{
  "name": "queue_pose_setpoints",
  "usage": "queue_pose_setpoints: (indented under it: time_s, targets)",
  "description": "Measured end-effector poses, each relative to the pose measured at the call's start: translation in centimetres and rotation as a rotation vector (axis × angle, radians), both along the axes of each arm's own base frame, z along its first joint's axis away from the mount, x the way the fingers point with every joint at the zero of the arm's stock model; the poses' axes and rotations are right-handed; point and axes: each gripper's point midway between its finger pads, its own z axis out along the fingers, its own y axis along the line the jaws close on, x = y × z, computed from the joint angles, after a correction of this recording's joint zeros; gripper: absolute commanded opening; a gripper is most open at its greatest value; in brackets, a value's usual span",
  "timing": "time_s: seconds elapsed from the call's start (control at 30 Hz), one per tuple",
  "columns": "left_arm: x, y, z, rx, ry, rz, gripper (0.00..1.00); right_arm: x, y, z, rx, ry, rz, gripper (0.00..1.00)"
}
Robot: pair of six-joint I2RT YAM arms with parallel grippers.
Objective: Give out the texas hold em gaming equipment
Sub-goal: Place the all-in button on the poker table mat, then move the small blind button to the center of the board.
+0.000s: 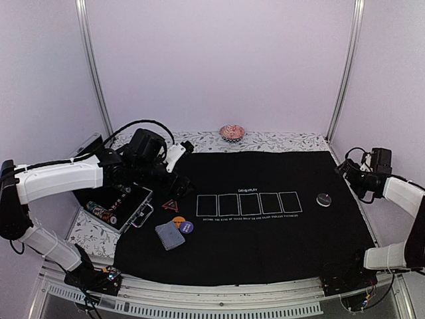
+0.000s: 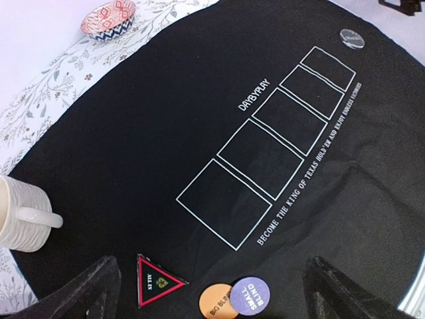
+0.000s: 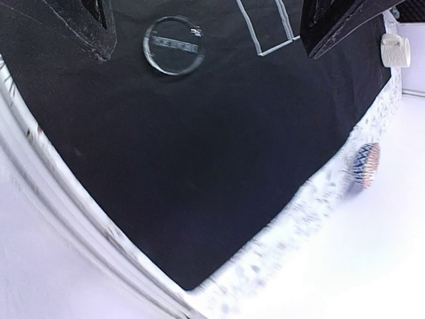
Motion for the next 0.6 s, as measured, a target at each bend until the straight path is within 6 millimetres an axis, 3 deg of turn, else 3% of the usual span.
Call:
queue_pose_setpoints:
  time_s: [0.1,0.23,0.3,0.47,0.53,0.6]
  targets:
    - [-0.1,0.3,-0.4,-0.004,0.029,0.03,0.93,0.4,1.5,4.5,-0.085,-0.092,0.045,0.99]
    - [-0.7,0.5,-2.3,-0.002,0.129,0.069,0.77,0.5,5.9,7.0,-0.129,-0.117,0.178,1.0]
    - [-1.3,0.6,-4.2,0.021,0.201,0.082,0.71,0.3,8.9,7.2,-0.137,-0.108,0.271,1.0]
    - [-4.5,0.1,-9.3,0.155,0.349,0.062,0.69,-2.0,18.6,6.2,-0.148,-0.07,0.586,1.0]
    - [-6.7,-0.7,-11.0,0.214,0.387,0.012,0.69,-3.0,20.5,5.6,-0.151,-0.053,0.658,1.0]
    - [-8.2,-1.0,-12.2,0.26,0.416,-0.015,0.69,-3.4,20.9,5.2,-0.154,-0.039,0.678,1.0]
